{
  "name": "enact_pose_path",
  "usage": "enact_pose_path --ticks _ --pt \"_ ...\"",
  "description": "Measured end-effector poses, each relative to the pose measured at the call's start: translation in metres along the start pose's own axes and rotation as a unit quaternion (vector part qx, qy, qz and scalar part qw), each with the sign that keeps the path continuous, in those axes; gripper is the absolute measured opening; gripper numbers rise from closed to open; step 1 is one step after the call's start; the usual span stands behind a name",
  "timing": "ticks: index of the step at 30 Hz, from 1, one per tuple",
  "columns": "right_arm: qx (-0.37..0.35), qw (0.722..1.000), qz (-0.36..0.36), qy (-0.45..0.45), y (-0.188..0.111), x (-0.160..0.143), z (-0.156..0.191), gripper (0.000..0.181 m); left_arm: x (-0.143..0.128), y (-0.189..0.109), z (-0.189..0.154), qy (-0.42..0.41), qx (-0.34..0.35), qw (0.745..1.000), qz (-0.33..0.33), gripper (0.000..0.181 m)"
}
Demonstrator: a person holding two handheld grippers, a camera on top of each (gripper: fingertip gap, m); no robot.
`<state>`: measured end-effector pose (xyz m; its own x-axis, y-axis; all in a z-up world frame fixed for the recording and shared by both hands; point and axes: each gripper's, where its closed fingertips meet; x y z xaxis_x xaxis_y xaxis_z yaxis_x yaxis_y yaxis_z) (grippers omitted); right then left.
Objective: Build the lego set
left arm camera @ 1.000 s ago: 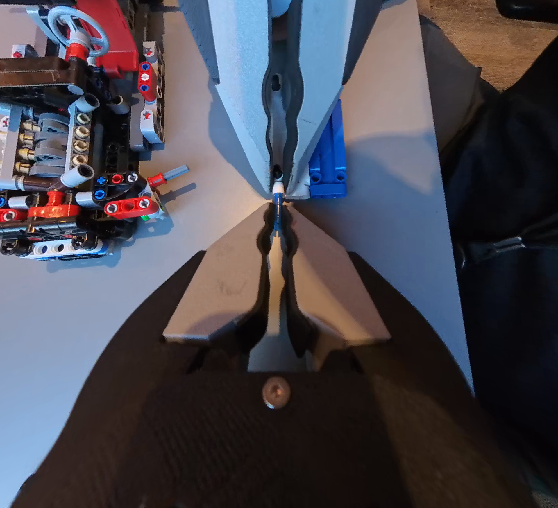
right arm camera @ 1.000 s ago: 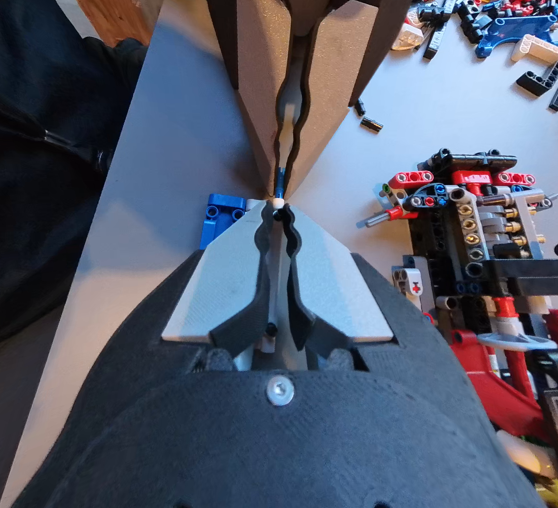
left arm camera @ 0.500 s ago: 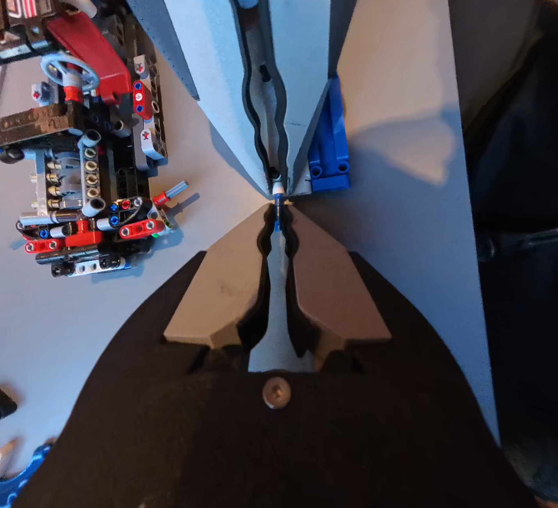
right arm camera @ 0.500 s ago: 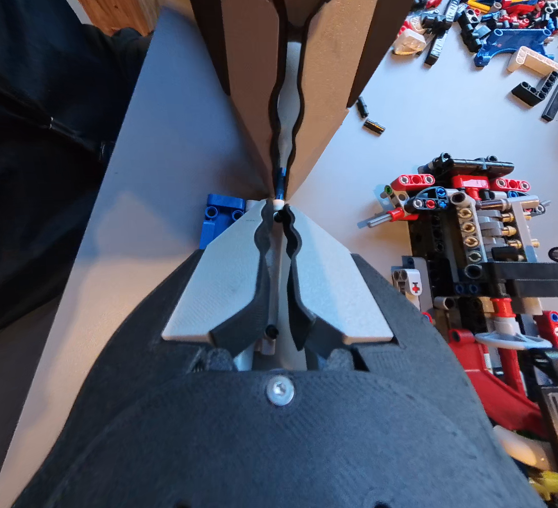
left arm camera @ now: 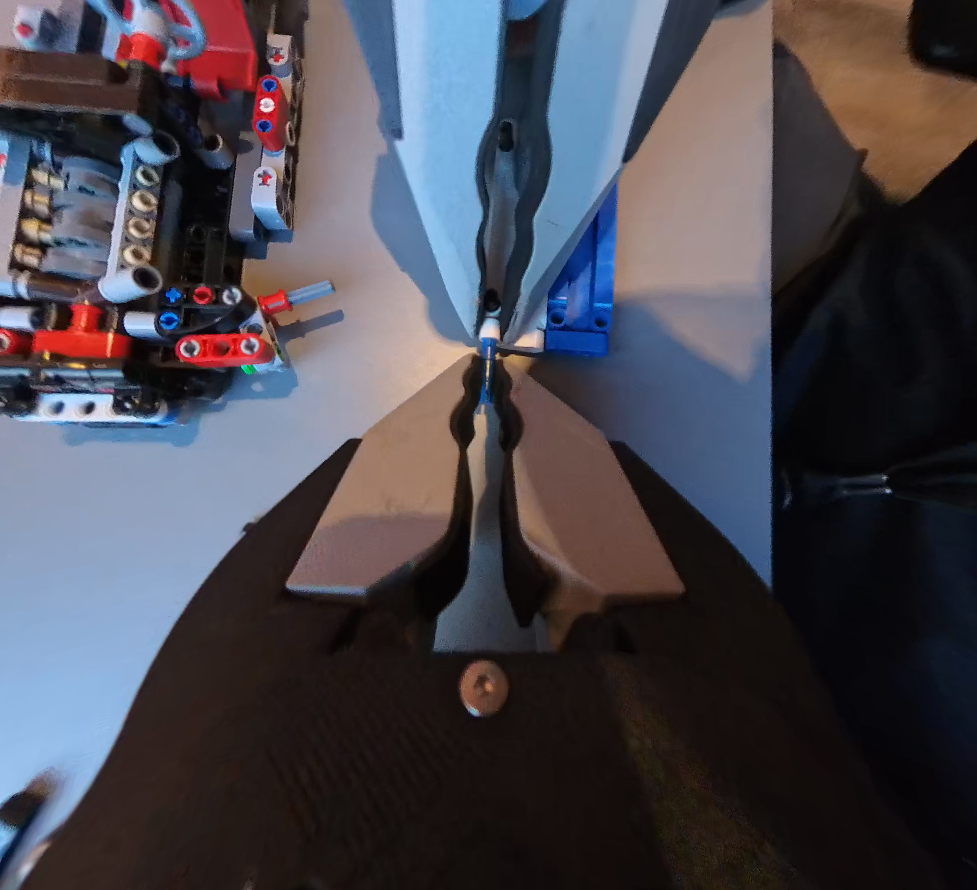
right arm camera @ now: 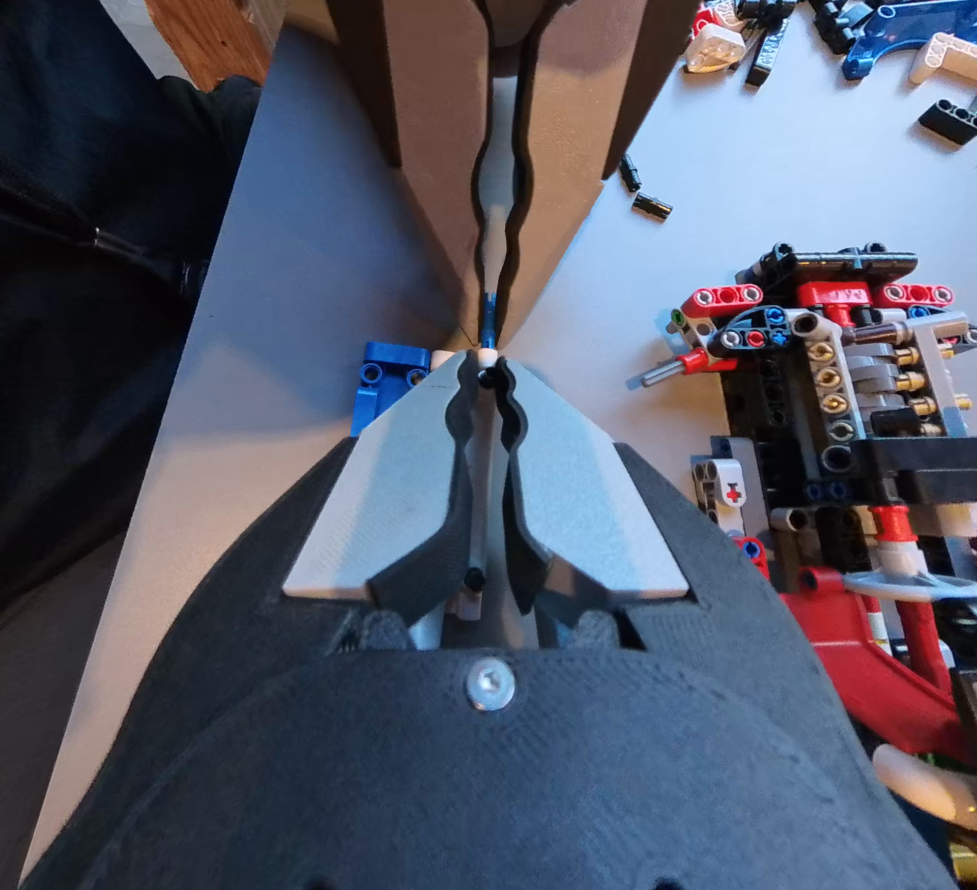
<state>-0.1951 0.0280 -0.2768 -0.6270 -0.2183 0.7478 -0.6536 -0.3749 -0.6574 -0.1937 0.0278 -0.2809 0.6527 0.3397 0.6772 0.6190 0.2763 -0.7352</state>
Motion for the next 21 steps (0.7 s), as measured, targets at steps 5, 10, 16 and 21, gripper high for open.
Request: enact_pose_path --ticks 5,10,16,21 --pt "-0.006 1.000 -0.005 -0.021 -0.002 0.000 0.003 0.005 0.003 0.001 -0.005 -0.066 -0.052 0.996 -0.039 0.001" --pt "0.008 1.000 -0.010 -0.010 -0.006 0.000 0.003 0.005 0.006 0.003 -0.004 -0.044 -0.036 0.998 -0.033 0.001" --pt "0.060 0.996 -0.070 0.019 -0.022 0.012 0.007 0.004 0.024 -0.009 -0.008 -0.073 -0.097 0.990 -0.073 0.001" --pt "0.107 0.986 -0.116 0.058 -0.036 0.022 0.006 0.004 0.038 -0.018 -0.005 -0.088 -0.115 0.986 -0.080 0.001"
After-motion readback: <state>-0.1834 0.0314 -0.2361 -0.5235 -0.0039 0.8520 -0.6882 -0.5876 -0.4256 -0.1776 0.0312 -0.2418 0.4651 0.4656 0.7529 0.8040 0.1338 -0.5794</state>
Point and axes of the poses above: each gripper's, where its closed fingertips meet, y out along the fingers, x out of its top, z = x × y across the jaws, and after that the axes turned 8 degrees about y, right-handed
